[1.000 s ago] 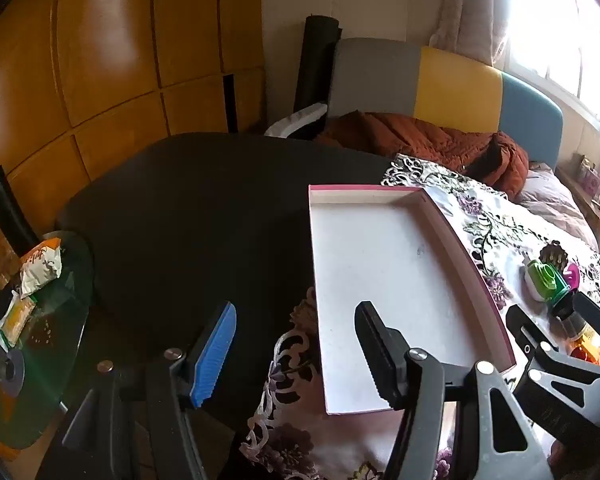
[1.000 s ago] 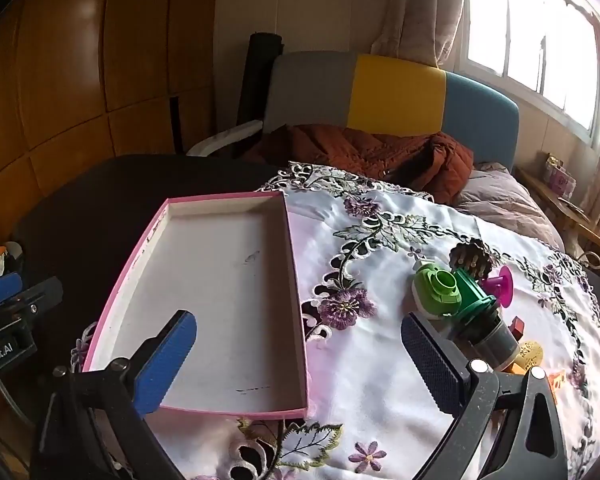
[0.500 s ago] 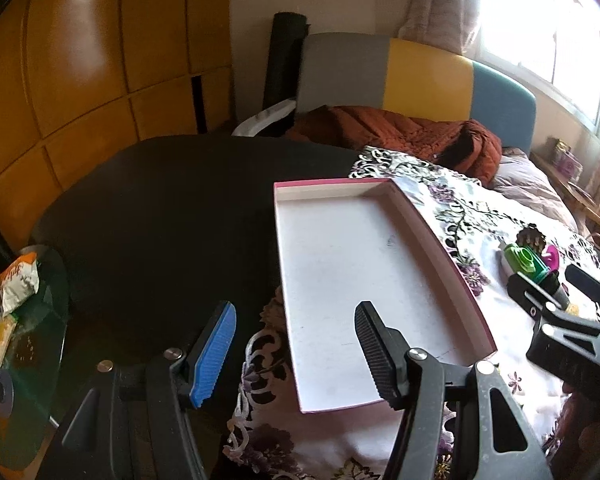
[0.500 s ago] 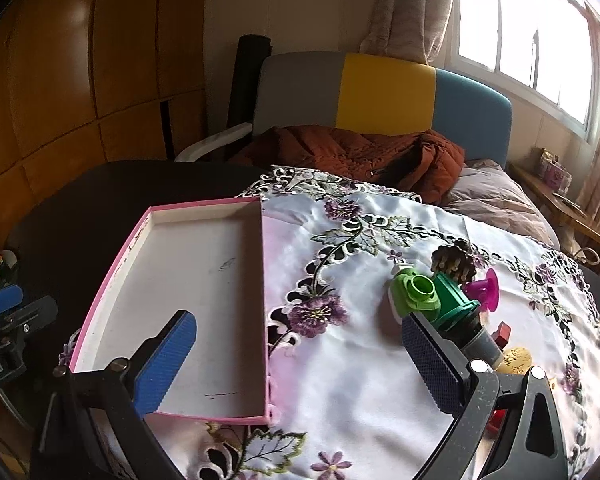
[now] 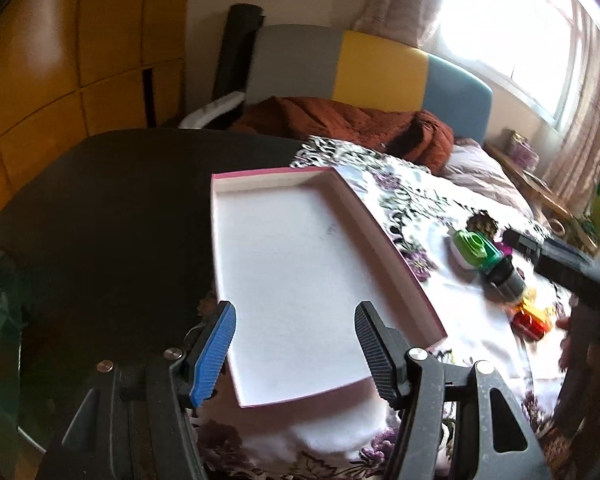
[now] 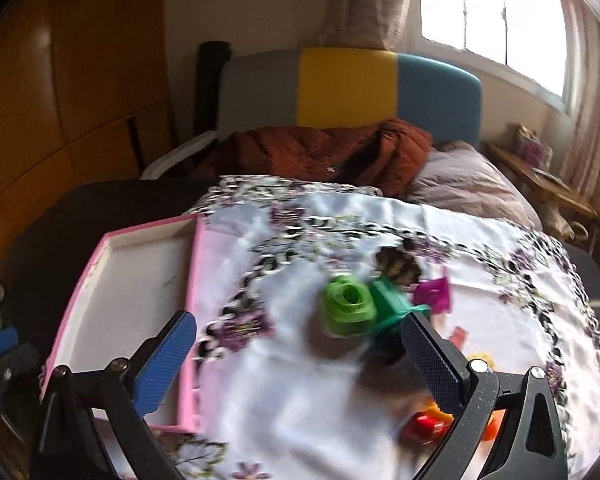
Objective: Organize rigid objects
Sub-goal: 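Move the left tool toward the cluster of toys beside the tray, then grasp the green plug-in device with the left tool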
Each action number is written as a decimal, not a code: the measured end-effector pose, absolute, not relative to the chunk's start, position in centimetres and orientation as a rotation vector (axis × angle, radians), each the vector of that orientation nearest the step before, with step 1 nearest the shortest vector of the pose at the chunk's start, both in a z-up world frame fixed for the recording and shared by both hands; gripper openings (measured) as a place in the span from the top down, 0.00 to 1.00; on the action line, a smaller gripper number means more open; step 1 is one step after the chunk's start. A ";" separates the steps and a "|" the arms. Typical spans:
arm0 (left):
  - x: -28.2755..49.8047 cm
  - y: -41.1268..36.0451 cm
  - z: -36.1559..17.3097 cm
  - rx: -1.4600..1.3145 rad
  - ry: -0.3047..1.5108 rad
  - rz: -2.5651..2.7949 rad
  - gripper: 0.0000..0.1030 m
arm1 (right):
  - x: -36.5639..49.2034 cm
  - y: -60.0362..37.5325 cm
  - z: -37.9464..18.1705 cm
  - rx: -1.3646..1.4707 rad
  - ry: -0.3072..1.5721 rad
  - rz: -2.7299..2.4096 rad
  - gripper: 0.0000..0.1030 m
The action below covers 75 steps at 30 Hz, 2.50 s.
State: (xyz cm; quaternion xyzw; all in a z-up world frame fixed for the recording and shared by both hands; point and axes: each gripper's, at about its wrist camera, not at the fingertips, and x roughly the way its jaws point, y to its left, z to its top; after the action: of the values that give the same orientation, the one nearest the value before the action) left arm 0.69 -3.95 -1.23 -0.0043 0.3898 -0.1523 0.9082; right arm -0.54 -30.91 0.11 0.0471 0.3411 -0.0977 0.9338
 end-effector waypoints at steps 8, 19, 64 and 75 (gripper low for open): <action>1.3 -4.8 -1.3 -0.015 0.839 -0.396 0.39 | -0.9 -39.7 1.0 0.143 0.691 -0.358 0.00; 2.0 -8.6 -0.9 0.007 0.894 -0.540 0.39 | -2.5 -48.4 -1.1 0.384 0.688 -0.478 0.00; 14.1 -33.7 -9.2 0.178 1.180 -0.665 0.44 | -2.8 -51.1 -1.9 0.573 0.686 -0.460 0.00; 9.2 -29.7 -9.9 0.248 1.048 -0.684 0.46 | -2.2 -50.3 -2.5 0.536 0.736 -0.451 0.00</action>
State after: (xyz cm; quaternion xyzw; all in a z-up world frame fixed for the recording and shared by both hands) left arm 9.23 -29.73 -9.91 0.1156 0.4891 -0.3192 0.8035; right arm -2.22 -50.32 -2.47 0.2565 0.3522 -0.2157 0.8738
